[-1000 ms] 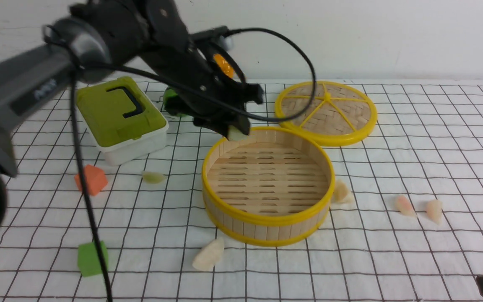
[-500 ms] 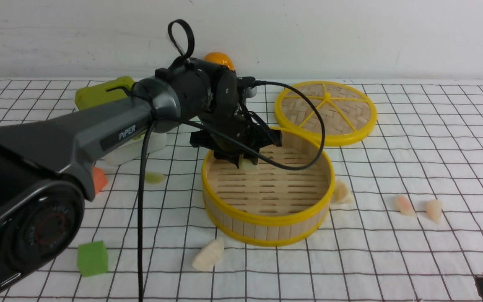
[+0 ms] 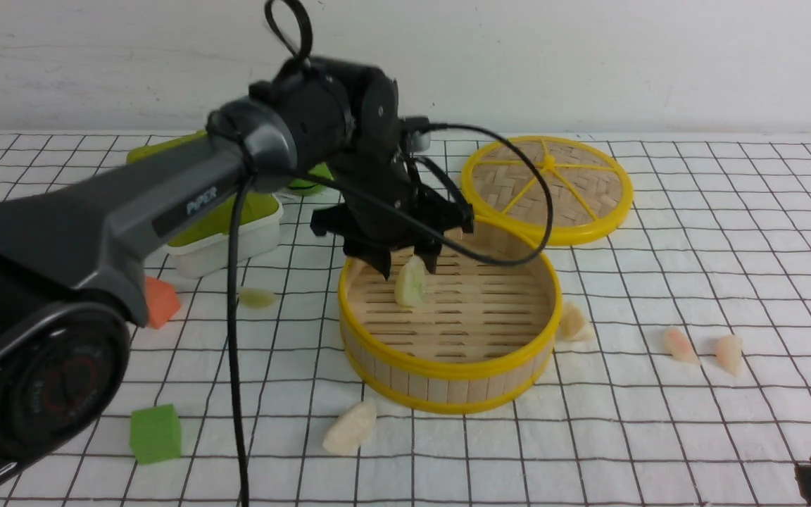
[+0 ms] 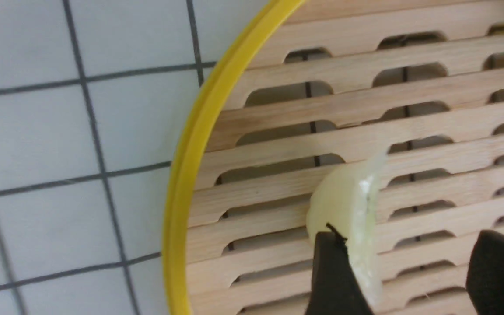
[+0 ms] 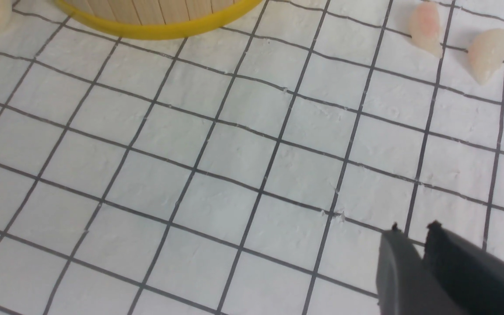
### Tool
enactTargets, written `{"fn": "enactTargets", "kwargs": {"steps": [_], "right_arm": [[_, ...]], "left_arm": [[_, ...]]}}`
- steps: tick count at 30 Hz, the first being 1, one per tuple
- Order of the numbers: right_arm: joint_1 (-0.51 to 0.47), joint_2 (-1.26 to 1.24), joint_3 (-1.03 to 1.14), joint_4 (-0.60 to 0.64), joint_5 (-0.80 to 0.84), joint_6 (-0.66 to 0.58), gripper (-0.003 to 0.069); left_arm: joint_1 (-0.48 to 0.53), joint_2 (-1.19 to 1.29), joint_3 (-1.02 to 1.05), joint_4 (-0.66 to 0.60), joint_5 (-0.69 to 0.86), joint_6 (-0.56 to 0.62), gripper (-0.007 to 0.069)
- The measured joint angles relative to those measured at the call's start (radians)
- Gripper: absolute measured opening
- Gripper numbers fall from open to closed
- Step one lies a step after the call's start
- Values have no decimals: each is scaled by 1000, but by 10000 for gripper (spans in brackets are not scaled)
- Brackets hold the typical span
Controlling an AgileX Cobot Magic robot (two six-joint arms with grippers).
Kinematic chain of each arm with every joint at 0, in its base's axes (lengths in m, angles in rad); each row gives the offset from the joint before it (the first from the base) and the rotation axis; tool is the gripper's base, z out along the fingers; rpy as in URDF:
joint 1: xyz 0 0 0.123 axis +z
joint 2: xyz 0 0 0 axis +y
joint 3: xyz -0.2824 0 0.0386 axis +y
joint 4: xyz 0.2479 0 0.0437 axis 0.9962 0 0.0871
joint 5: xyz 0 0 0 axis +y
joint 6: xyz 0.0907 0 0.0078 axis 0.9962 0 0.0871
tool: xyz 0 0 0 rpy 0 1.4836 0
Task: Put the dumplings into the steamer on the table with the white tablecloth.
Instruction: 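Reach for and grasp a dumpling on the table with the left gripper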
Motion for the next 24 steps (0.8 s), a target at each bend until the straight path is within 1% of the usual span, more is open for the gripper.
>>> {"fn": "enactTargets", "kwargs": {"steps": [2,3,6,8,9,10,12,13,14,16,17,18,19,21,22,24], "right_arm": [[0,0,0,0,0,0,93],[0,0,0,0,0,0,93],[0,0,0,1,0,0,93],[0,0,0,1,0,0,93],[0,0,0,1,0,0,93],[0,0,0,1,0,0,95],[0,0,0,1,-1,1,97],[0,0,0,1,-4,1,99],[0,0,0,1,-4,1,99],[0,0,0,3,-22,1,101],[0,0,0,3,-23,1,101],[0,0,0,3,-23,1,102],[0,0,0,3,-23,1,103],[0,0,0,3,-23,1,104],[0,0,0,3,-23,1,104],[0,0,0,3,-23,1,106]], "left_arm": [[5,-27,-24,36,43,12,399],[20,-67,-42,81,107,41,392],[100,-118,-51,109,171,53,357],[167,-122,-41,84,174,51,332],[175,-122,-41,84,174,51,330],[234,-122,-2,40,174,50,310],[286,-117,67,-17,173,46,295],[323,-114,142,-67,165,25,284],[323,-114,151,-74,162,21,284],[339,-111,237,-123,84,-39,280],[339,-107,272,-141,21,-92,279],[339,-107,276,-143,21,-100,280],[336,-104,297,-147,-43,-158,279],[325,-97,305,-141,-106,-230,278],[324,-96,305,-140,-117,-237,278],[309,-83,307,-115,-160,-314,278]]}}
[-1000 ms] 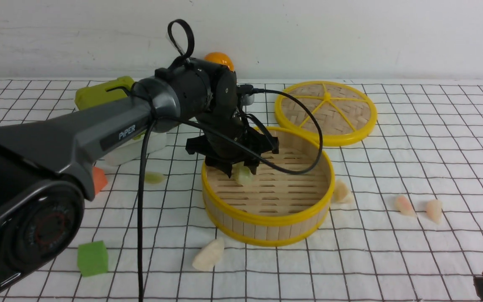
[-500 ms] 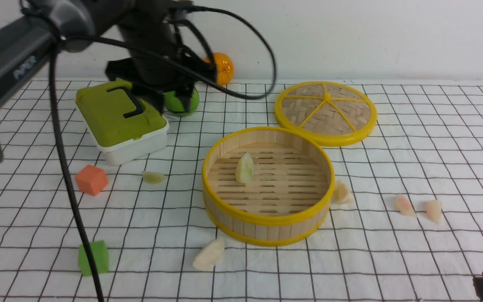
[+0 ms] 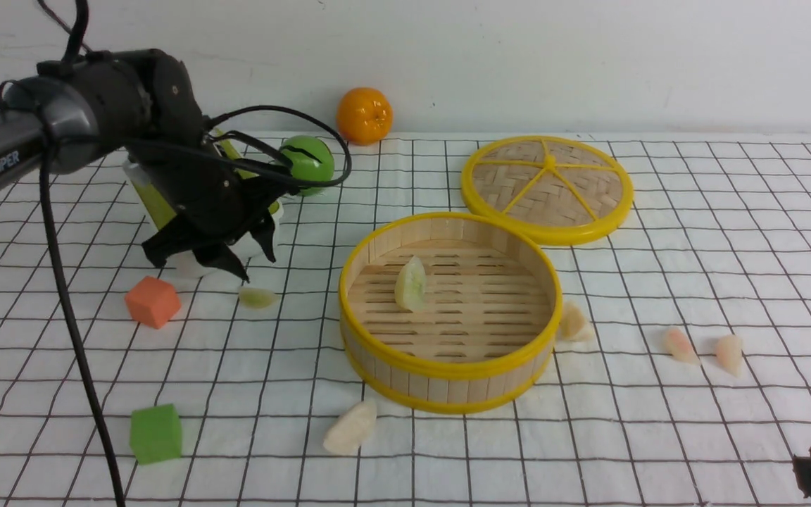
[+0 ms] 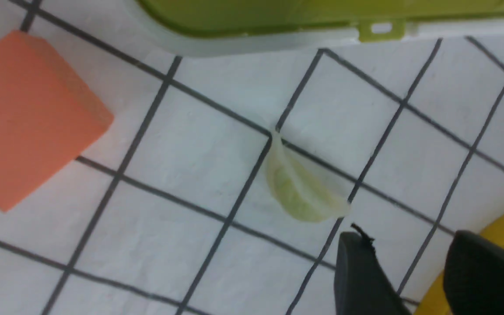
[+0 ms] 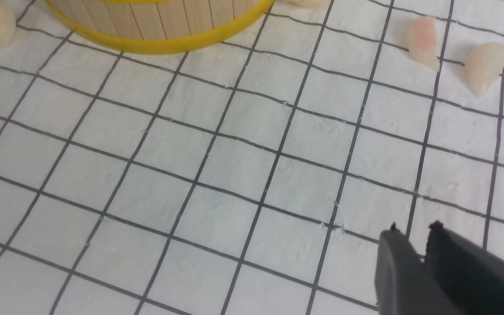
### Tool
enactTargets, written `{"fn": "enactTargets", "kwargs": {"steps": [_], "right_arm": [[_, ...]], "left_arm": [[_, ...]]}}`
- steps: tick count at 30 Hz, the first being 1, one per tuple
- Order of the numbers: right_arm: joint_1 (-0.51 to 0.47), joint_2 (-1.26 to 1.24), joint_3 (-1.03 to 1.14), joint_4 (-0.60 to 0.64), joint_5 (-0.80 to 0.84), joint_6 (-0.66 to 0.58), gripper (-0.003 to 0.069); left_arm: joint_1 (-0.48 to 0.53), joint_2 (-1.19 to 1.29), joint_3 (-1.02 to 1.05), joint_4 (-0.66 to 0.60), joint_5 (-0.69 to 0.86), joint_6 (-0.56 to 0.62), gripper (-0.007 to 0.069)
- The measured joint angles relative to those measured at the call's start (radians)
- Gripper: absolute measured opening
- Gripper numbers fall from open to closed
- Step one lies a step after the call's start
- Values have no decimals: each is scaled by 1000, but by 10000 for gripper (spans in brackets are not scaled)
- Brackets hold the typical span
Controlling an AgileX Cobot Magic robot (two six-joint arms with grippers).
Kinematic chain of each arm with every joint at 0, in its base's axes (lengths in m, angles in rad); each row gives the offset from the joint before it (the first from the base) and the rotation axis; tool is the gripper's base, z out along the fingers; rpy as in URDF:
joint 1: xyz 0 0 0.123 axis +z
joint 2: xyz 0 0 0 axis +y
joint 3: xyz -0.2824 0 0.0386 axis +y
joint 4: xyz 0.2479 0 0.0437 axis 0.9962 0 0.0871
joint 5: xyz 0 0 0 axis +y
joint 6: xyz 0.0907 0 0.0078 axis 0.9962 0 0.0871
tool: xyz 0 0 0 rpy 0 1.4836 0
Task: Put the dumplings into the steamer on the table with the white tablecloth.
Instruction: 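Reach for and grasp a dumpling on the table with the left gripper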
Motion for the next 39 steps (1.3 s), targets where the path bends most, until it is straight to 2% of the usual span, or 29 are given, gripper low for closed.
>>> {"fn": "enactTargets", "kwargs": {"steps": [4,12,21,34,37,39], "right_arm": [[0,0,0,1,0,0,111],[0,0,0,27,0,0,113],[0,0,0,31,0,0,120],[0,0,0,34,0,0,125],[0,0,0,44,0,0,125],[0,0,0,50,0,0,125]], "left_arm": [[-31,45,0,60,-37,-141,278],[-61,72,-11,151,-28,-268,277],[-62,75,-69,244,106,-322,277],[-62,138,-92,265,116,-383,274],[-62,143,-92,275,115,-389,258],[-62,145,-92,300,114,-391,201]]}}
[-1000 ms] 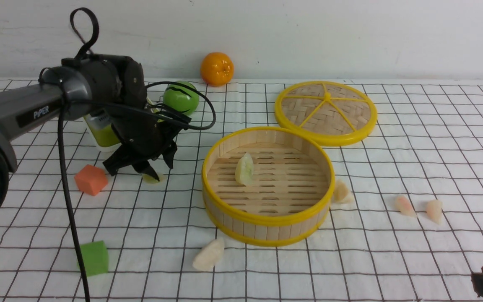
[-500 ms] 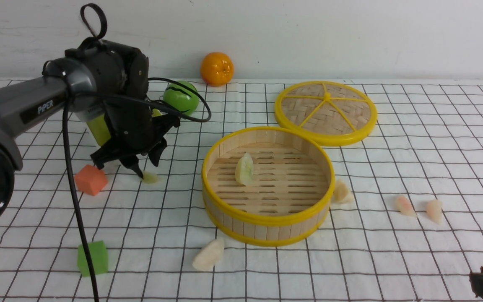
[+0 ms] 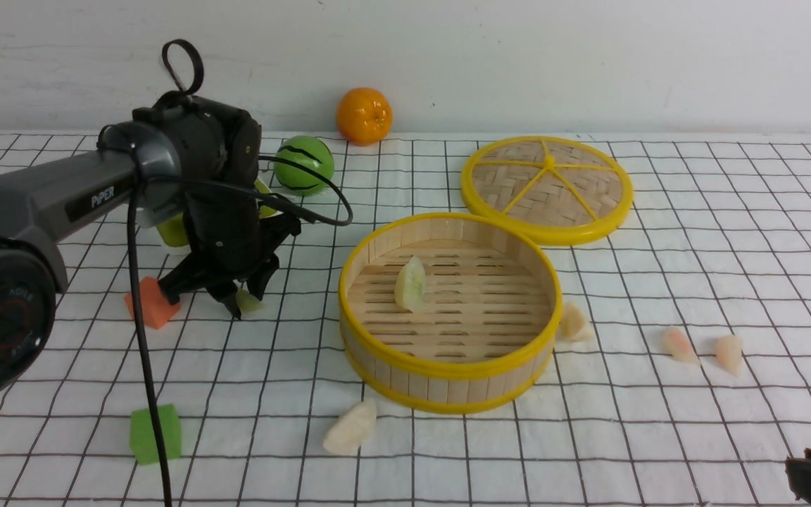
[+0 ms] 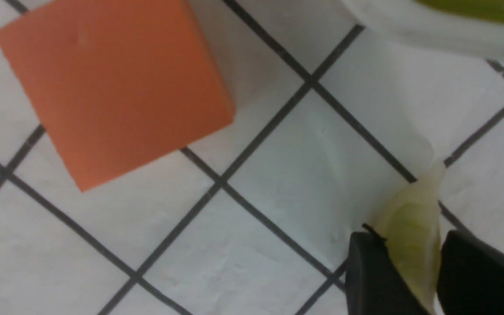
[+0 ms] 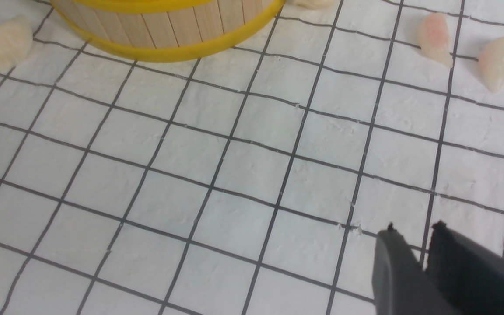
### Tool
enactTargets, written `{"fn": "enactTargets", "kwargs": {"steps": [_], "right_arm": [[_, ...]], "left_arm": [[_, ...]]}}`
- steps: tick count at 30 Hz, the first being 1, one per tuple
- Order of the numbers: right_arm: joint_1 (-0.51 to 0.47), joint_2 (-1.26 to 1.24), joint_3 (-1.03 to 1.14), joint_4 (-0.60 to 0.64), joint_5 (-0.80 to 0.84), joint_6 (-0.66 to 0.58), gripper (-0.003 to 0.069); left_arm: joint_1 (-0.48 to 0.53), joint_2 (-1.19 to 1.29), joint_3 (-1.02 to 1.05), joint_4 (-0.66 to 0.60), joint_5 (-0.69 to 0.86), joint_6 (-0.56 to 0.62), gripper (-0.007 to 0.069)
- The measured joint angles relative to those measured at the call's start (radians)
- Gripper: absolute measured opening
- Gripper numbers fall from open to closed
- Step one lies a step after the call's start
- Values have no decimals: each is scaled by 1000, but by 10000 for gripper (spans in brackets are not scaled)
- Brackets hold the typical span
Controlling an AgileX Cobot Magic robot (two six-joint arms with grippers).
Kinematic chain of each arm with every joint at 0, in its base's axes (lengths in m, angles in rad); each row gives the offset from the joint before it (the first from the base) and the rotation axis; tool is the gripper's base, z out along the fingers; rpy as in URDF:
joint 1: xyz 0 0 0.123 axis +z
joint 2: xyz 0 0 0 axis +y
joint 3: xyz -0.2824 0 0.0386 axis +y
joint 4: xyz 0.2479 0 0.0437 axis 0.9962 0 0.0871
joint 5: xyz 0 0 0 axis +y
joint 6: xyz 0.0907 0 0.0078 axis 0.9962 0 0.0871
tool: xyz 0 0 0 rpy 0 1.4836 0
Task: Put the dumplings into the steamer on the table with the white tablecloth.
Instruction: 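Reach for and grasp a dumpling on the table with the left gripper, then place the dumpling into the bamboo steamer basket with the left gripper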
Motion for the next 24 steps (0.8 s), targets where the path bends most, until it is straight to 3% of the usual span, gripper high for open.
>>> {"fn": "enactTargets", "kwargs": {"steps": [2,6,12,15,16,21,24], "right_arm": [[0,0,0,2,0,0,125],[0,0,0,4,1,0,125],[0,0,0,8,4,0,129],[0,0,0,8,8,0,133],[0,0,0,7,8,0,135],[0,0,0,7,8,0,136],[0,0,0,7,7,0,140]], "left_arm": [[0,0,0,14,1,5,136],[0,0,0,14,6,51,130],[0,-36,-12,-93,25,374,130],[0,-80,-37,-199,54,524,130],[-1,-114,-69,-295,81,638,130],[-67,-159,-169,-463,149,801,130],[-170,-151,-215,-430,136,816,130]]}}
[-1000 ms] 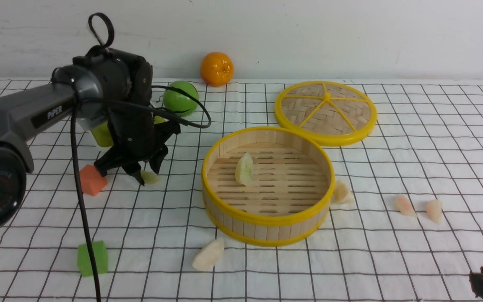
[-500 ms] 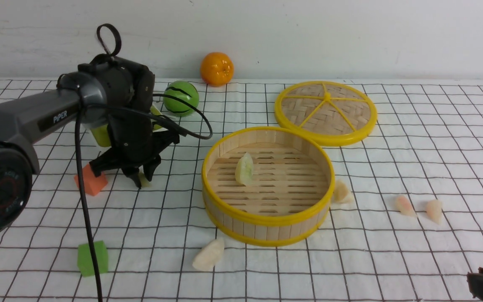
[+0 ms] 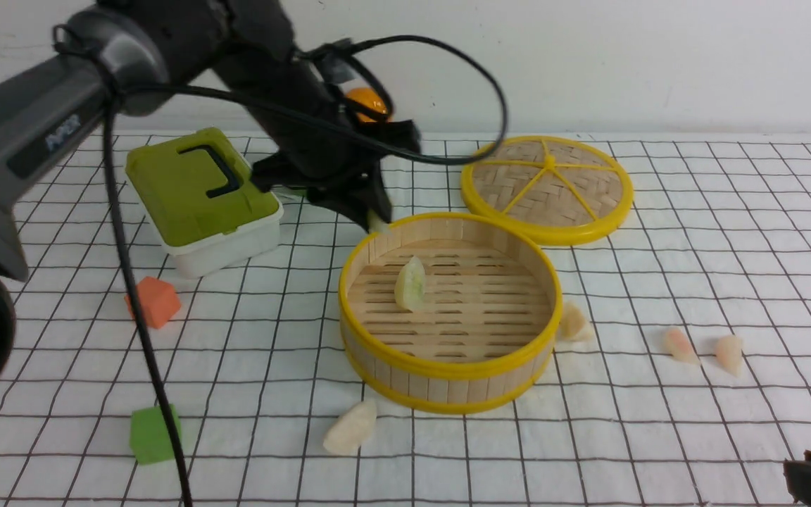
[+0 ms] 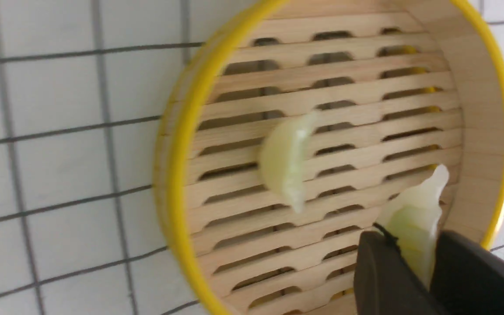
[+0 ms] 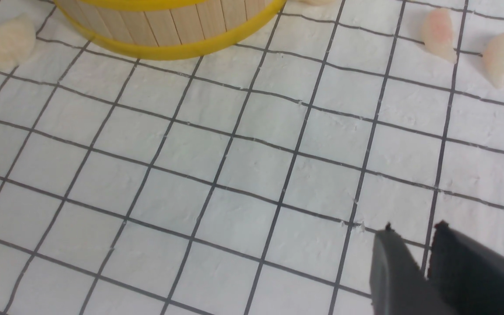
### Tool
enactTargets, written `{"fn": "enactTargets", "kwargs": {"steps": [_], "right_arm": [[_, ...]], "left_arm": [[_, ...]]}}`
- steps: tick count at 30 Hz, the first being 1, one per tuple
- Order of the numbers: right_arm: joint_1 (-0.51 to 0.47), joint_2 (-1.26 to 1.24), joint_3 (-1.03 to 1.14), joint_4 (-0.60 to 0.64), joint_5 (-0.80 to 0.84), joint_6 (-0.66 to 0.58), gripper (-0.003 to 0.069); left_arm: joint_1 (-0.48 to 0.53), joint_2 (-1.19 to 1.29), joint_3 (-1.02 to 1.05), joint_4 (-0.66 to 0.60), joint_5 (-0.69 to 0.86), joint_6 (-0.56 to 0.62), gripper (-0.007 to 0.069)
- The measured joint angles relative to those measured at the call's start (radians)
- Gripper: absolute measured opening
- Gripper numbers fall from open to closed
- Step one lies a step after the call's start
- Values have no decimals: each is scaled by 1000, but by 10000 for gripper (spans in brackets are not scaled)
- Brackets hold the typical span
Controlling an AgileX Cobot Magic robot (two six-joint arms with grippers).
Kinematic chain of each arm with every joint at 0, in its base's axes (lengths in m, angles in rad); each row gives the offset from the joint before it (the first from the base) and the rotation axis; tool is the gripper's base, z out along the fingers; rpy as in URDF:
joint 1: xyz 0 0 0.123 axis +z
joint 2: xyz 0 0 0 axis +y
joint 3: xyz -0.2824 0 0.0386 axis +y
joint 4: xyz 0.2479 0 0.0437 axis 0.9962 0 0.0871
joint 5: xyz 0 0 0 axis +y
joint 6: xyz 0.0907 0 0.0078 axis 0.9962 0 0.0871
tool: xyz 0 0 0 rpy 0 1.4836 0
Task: Put the dumplings into the steamer on the table with the white tablecloth.
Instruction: 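Place the dumpling into the bamboo steamer basket with the left gripper, then reach for and grasp a dumpling on the table with the left gripper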
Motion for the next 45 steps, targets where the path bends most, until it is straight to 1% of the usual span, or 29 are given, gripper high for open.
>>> {"fn": "enactTargets", "kwargs": {"steps": [3,4,6,8,12,18,26,28,29,30,31,32,33,34,35,38,42,45], "right_arm": [[0,0,0,0,0,0,144],[0,0,0,0,0,0,144],[0,0,0,0,-1,0,144],[0,0,0,0,-3,0,144],[0,0,0,0,-6,0,146],[0,0,0,0,-6,0,146],[0,0,0,0,-7,0,148],[0,0,0,0,-7,0,149],[0,0,0,0,-7,0,149],[0,0,0,0,-7,0,149],[0,0,0,0,-7,0,149],[0,0,0,0,-7,0,149],[0,0,0,0,-7,0,149],[0,0,0,0,-7,0,149],[0,0,0,0,-7,0,149],[0,0,0,0,-7,0,149],[0,0,0,3,1,0,153],[0,0,0,11,1,0,155]], "left_arm": [[-87,39,-42,94,-22,-46,130],[-98,47,-45,101,-23,-54,130],[-144,98,-76,179,-33,-88,130],[-172,151,-100,223,-34,-110,130],[-187,215,-121,256,-53,-150,130],[-187,239,-123,319,-103,-185,130],[-187,273,-126,340,-106,-256,135],[-187,282,-126,339,-103,-255,195],[-187,282,-126,338,-103,-255,209],[-187,280,-126,335,-104,-255,265],[-187,278,-126,335,-103,-255,274],[-188,266,-126,332,-108,-255,349],[-188,264,-126,332,-108,-255,356],[-188,248,-129,332,-107,-255,389],[-188,234,-133,335,-105,-255,403],[-188,175,-156,356,-70,-240,411],[-188,31,-182,414,52,-165,388],[-188,-62,-149,454,85,-126,377]]}}
